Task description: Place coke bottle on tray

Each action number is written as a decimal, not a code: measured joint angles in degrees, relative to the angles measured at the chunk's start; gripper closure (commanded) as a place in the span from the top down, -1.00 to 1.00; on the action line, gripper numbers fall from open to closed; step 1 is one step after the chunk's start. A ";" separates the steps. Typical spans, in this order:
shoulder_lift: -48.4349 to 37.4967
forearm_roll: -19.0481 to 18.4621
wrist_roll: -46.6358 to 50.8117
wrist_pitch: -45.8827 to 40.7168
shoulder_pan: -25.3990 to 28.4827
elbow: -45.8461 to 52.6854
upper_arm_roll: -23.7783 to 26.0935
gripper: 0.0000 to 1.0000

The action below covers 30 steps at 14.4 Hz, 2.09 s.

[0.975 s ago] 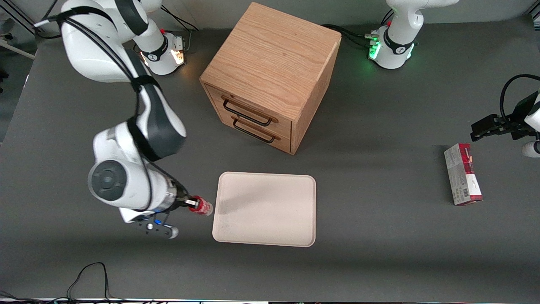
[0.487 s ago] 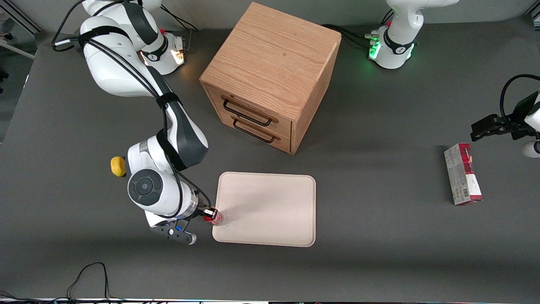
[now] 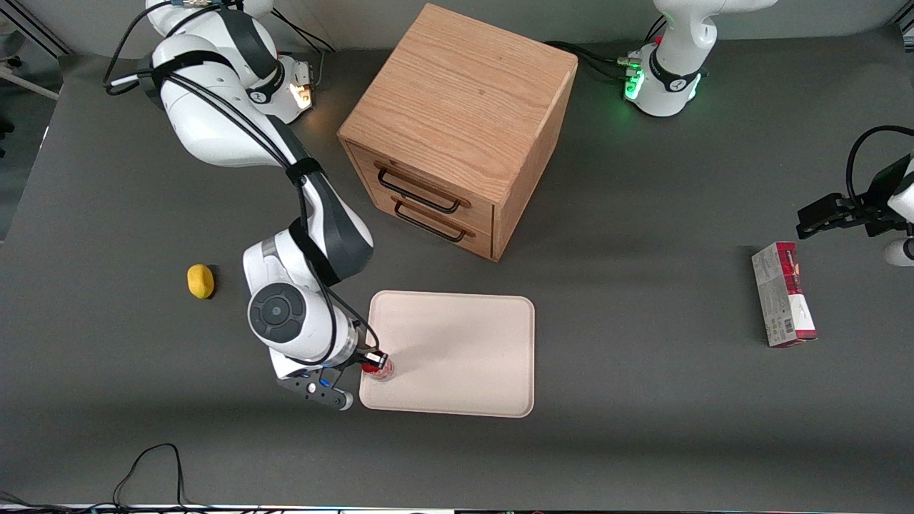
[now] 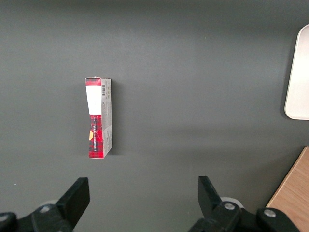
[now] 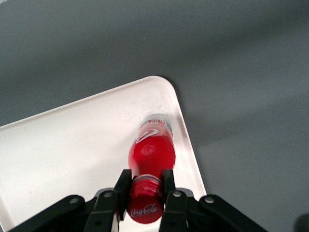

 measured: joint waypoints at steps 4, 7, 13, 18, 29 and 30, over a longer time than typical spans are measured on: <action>0.23 -0.50 0.06 0.60 0.04 0.37 0.00 -1.00; 0.31 -0.59 0.07 0.91 0.04 0.42 0.00 1.00; 0.34 -1.52 0.15 1.29 0.33 1.08 0.00 1.00; 0.34 -1.58 0.18 1.29 0.34 1.12 0.00 1.00; -5.82 0.52 -8.32 -12.64 -2.51 1.82 -0.23 1.00; -8.53 1.55 -12.27 -14.22 -4.12 -0.55 -0.23 1.00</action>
